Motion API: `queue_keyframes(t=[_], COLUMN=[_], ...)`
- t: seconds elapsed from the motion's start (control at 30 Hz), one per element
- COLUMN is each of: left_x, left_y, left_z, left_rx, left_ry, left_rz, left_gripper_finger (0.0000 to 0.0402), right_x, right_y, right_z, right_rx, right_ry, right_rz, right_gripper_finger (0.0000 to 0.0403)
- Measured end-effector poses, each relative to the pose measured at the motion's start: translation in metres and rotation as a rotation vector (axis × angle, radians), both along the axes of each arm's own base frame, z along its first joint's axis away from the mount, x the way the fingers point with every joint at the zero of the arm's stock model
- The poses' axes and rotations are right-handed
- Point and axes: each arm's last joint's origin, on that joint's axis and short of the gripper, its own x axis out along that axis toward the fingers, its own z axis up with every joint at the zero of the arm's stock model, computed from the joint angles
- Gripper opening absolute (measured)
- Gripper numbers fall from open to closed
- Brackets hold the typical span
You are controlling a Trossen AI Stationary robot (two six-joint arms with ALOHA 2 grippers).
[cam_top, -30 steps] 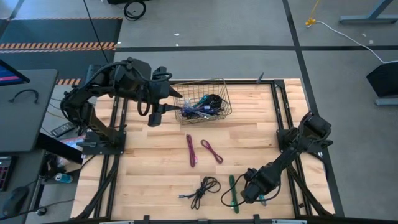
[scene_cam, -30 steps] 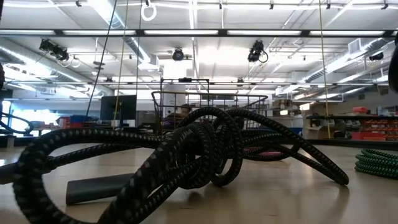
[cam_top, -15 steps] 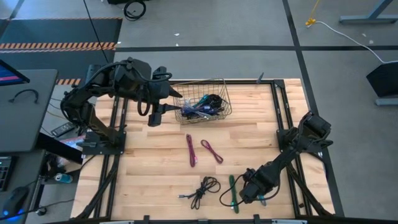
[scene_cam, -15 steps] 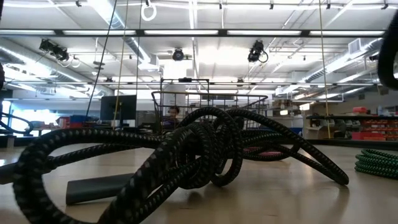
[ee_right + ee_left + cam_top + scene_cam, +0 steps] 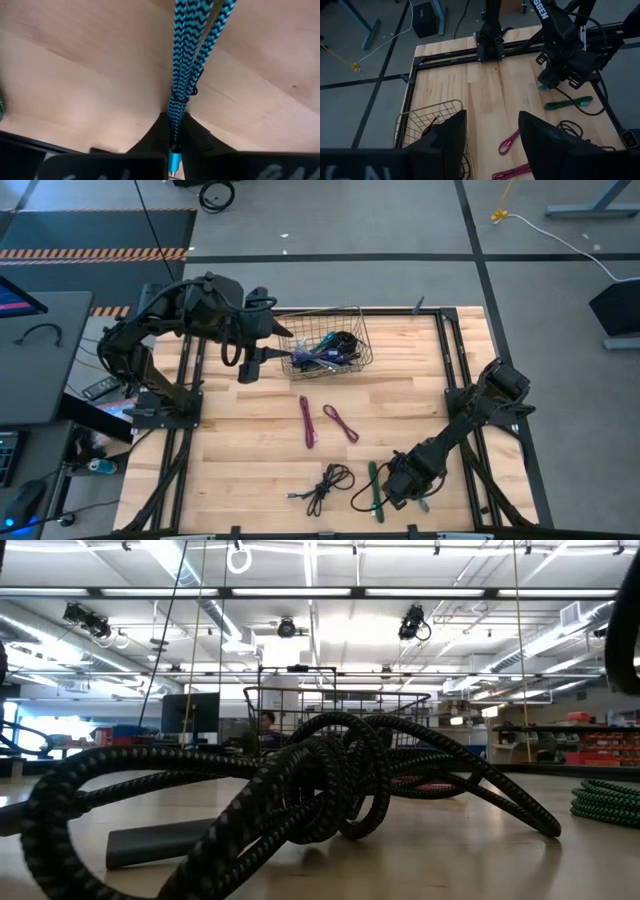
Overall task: Pick and place USB-C Cables
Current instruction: Put the light blue charger cable into the wire basket
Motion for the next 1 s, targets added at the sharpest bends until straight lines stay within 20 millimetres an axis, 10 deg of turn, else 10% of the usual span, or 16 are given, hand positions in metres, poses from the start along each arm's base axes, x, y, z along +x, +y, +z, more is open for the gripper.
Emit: queue_keyframes(t=[0.37, 1.0], left_x=[-0.002, -0.006], left_y=[0.000, 0.000], left_z=[-0.004, -0.009], left_rx=[-0.002, -0.086], left_ry=[0.044, 0.106], left_rz=[0.001, 0.060], left_gripper_finger=[0.0188, 0.0188], right_x=[0.006, -0.004], right_y=[-0.082, -0.225], right_z=[0.061, 0.257], right_rx=[-0.290, -0.791], right_ry=[-0.166, -1.032], right_rz=[-0.017, 0.124], right_gripper_finger=[0.0019, 0.0018])
